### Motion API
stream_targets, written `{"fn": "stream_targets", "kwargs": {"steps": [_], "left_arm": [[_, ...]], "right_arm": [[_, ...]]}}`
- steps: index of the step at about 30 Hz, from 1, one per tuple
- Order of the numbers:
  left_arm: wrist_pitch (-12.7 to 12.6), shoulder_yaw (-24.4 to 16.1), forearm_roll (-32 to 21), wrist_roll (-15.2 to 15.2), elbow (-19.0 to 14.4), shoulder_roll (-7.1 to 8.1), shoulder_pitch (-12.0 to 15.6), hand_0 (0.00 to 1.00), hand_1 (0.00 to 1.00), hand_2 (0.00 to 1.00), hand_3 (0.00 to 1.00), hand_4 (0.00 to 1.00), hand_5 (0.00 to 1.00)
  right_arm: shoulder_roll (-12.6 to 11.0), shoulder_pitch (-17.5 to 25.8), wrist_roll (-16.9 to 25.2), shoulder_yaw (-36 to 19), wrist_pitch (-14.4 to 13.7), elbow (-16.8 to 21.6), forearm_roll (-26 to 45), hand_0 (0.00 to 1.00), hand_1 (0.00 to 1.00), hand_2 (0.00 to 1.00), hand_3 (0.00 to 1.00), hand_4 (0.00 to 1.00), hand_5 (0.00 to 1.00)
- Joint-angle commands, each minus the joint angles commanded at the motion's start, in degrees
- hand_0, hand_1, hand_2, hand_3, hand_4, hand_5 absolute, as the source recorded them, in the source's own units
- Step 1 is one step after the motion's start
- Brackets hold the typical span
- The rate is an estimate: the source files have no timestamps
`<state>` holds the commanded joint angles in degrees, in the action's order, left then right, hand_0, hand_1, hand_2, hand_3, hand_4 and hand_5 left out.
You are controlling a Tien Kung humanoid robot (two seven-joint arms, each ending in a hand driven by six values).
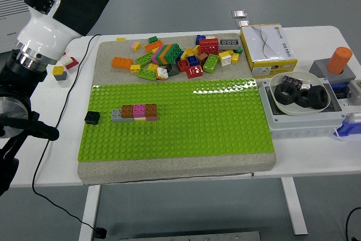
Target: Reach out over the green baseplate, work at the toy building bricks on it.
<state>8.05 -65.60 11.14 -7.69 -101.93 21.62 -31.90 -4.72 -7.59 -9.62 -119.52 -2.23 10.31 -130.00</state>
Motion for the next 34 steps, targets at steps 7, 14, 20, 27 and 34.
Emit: {"fn": "stream_targets", "kwargs": {"steps": [7,14,20,27,34], "left_arm": [[-5.21,-0.87,8.21,-4.18,0.00,0.51,0.30,0.811,0.921,0.998,0.868,0.658,0.724],[-12.58,0.85,17.96,-5.08,0.00,0.40,-0.29,0.814,0.926,0.998,0.984,0.758,0.947],[-11.85,0.92,21.21,-4.99,0.00,0.43,0.22,0.808,0.926,0.998,0.959,0.781,0.983],[-11.60,-3.62,22.10,-7.09,0.00,0.25,3.76,0.792,0.919,0.995,0.844,0.789,0.956],[-13.67,-7.44,21.71,-6.54,0.00,-1.77,12.82,0.778,0.898,0.961,0.698,0.765,0.833]], "right_arm": [[0.20,0.27,0.04,-0.56,0.04,0.00,0.00,0.660,0.626,0.642,0.714,0.722,0.998],[0.20,0.44,0.06,-1.30,0.19,0.00,0.00,0.661,0.625,0.642,0.714,0.719,0.998],[0.13,0.77,-0.04,-2.53,0.26,0.00,0.00,0.663,0.625,0.642,0.714,0.718,0.998],[0.24,0.69,0.35,-4.53,0.53,0.00,0.00,0.662,0.625,0.642,0.714,0.716,0.998],[0.52,0.93,0.52,-6.25,0.90,0.00,0.00,0.661,0.626,0.643,0.715,0.719,0.998]]}}
